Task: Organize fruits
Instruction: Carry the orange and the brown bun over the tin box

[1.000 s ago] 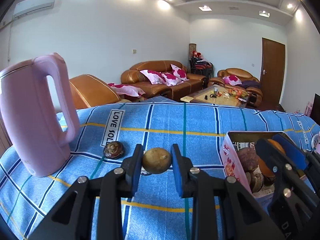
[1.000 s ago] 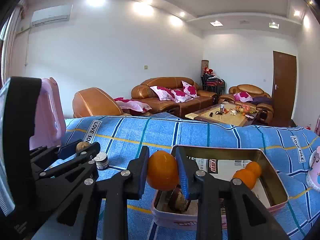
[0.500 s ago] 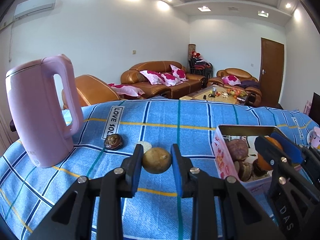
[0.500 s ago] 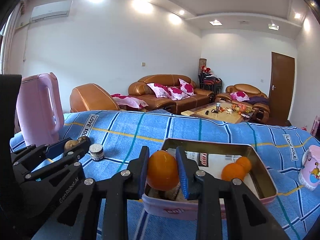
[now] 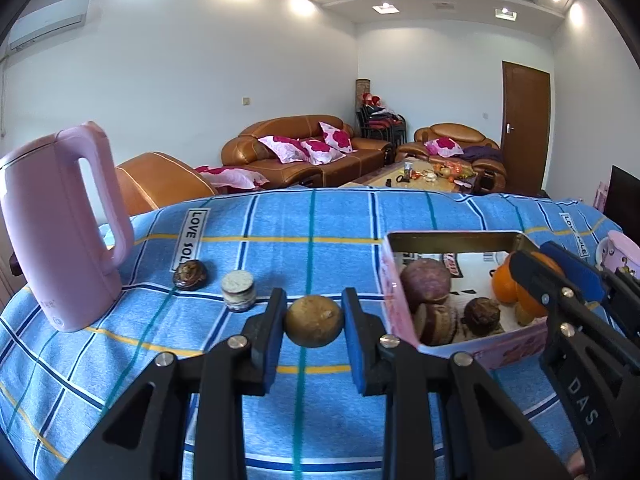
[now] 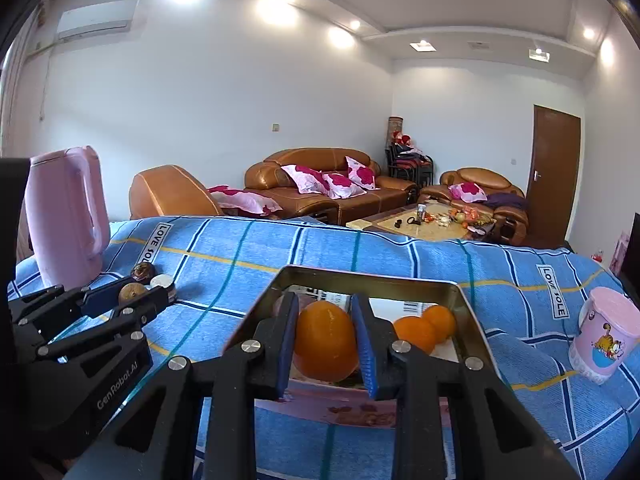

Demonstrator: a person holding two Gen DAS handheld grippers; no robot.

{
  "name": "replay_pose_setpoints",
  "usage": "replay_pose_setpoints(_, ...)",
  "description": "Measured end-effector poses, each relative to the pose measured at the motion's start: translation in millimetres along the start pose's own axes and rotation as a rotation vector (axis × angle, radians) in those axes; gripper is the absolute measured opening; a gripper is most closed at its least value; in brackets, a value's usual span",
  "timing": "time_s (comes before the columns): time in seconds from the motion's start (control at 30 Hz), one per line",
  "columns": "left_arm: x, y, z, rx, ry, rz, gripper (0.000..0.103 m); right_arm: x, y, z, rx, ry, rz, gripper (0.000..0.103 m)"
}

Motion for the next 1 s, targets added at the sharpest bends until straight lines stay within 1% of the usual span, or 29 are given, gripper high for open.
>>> replay_pose_setpoints(0.23,1,-20,-3,-0.045,0.017,0.002,0.03,-1,-17,-2,-0.01,0.002,-0.014,0.03)
replay_pose_setpoints(0.5,6,-38,-4,-0.087,0.018,0.006,0.03,0,-52,-2,-0.044,-0.003,-0.059,0.03)
replay_pose_setpoints(0.77,16,-58,-9,-0.148,0.012,-0.002,0.03,0,-87,-3,-0.091,-0.003,-0.103,0.029)
replay_pose_setpoints(0.87,19,-74,-18,-0.166,0.024,-0.02,0.03,4,-100,-3,-0.133,-0.017,-0.106,0.029)
replay_pose_setpoints(1.0,18,-95,-33,-0.188,0.059,-0.025,0.03,7,-114,-5,-0.193,-0.027,-0.109,0.03)
Point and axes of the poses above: each gripper's, at about its wrist camera, not at the fingertips, and z roughly against the way its jaws point, y to its left, x to its top, the point moved 5 cm from there along -z, roughly the way its jaws point, and after that the axes turned 6 degrees about z, right-handed, at the moved point
